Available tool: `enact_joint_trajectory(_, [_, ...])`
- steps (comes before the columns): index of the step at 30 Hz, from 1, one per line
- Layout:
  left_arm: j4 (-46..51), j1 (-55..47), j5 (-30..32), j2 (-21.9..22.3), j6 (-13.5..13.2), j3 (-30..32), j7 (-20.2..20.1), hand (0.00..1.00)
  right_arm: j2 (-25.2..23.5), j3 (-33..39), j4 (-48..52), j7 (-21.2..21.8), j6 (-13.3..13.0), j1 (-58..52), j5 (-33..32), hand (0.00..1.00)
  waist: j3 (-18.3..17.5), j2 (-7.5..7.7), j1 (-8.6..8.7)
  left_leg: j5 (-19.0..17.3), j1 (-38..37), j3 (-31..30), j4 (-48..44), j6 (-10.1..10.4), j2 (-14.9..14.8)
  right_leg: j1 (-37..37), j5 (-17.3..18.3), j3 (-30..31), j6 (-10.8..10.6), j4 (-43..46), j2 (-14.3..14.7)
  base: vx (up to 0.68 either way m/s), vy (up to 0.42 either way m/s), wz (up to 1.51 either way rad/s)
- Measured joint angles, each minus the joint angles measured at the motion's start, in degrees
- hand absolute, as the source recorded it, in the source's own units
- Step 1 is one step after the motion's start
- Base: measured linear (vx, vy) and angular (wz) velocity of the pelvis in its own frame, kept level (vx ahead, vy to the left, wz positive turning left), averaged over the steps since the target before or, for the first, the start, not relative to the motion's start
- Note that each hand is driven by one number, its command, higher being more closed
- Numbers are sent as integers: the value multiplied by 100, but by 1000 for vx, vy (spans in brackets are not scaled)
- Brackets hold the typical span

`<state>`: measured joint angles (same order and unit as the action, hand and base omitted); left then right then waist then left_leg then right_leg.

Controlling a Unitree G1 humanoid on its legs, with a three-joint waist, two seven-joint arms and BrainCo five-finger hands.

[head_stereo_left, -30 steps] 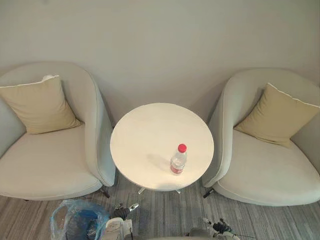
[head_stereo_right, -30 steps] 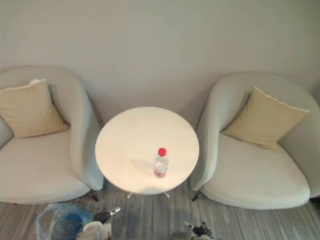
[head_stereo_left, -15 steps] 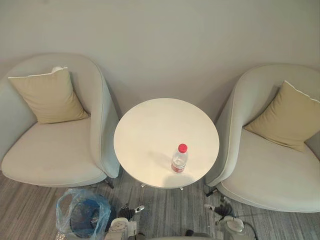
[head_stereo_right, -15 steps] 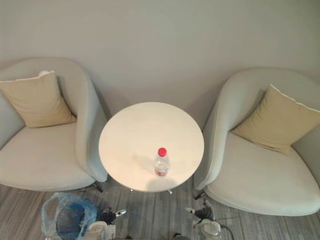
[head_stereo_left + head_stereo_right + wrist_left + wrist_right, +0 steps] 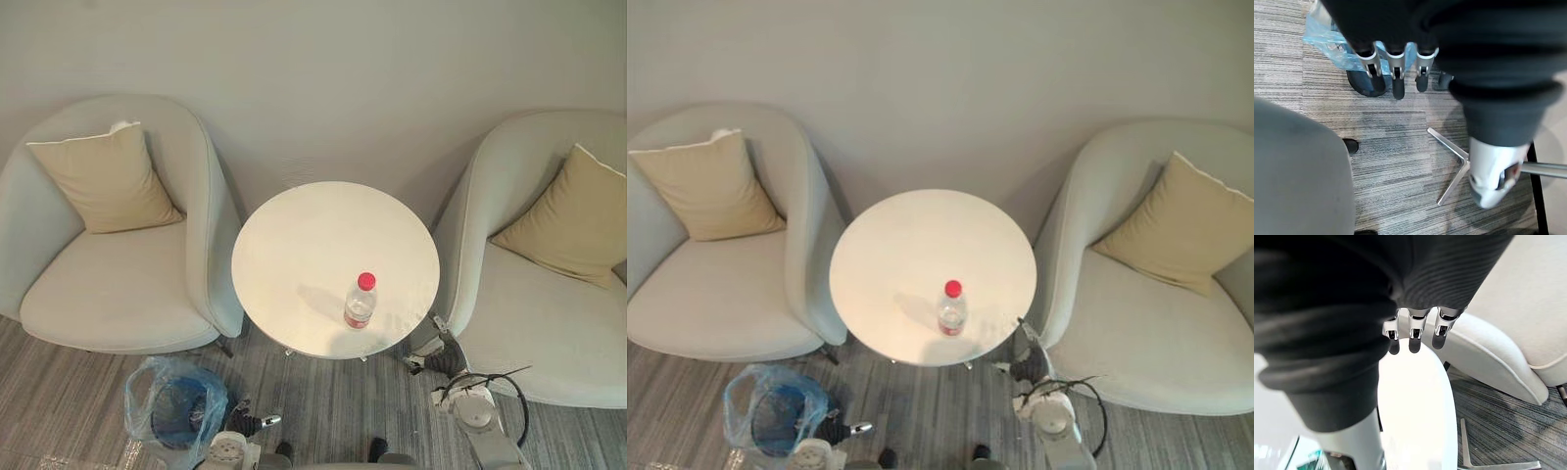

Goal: Gather rubbish on tea table into small bin, then transfer packed bag to large trash can.

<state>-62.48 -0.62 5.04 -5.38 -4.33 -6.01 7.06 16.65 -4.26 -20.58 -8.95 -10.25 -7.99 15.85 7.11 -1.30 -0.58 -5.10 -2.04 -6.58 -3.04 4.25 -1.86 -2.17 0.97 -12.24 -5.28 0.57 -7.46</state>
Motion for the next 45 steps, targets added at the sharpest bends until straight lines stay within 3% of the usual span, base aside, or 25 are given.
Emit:
enact_joint_trajectory(5, [9, 9, 28, 5, -30, -74, 13, 0, 120, -179, 408, -163, -20, 129, 4, 0, 76, -105, 22, 0, 17, -165, 1, -1, 27, -185, -65, -155, -2, -203, 5, 21, -1, 13])
enact_joint_trajectory(15, [124, 19, 37, 1, -35, -178, 47, 0, 10, -277, 408, -557, -23, 559, 1, 0, 134, -165, -34, 14, 207, -464, -10, -23, 62, -251, -105, -431, 6, -404, 24, 7, -3, 15])
enact_joint_trajectory(34, [235, 241, 29, 10, -37, -271, 74, 0, -303, -606, -91, -564, 52, 1343, -245, 0, 487, -234, -301, 19, 518, -978, -169, -33, 150, -268, -86, -810, 29, -420, 21, -6, 5, 13])
enact_joint_trajectory(35, [245, 248, 19, 11, -37, -272, 81, 0, -313, -641, -106, -564, 57, 1387, -250, 100, 496, -240, -320, 19, 555, -985, -190, -33, 151, -236, -85, -811, 30, -403, 21, -34, 14, 8])
enact_joint_trajectory(45, [294, 348, -15, 17, -37, -265, 173, 0, -311, -726, -292, -644, 76, 1840, -347, 100, 668, -290, -420, 38, 727, -1014, -219, 1, 138, -18, -35, -782, 87, -259, 21, -7, 2, 0])
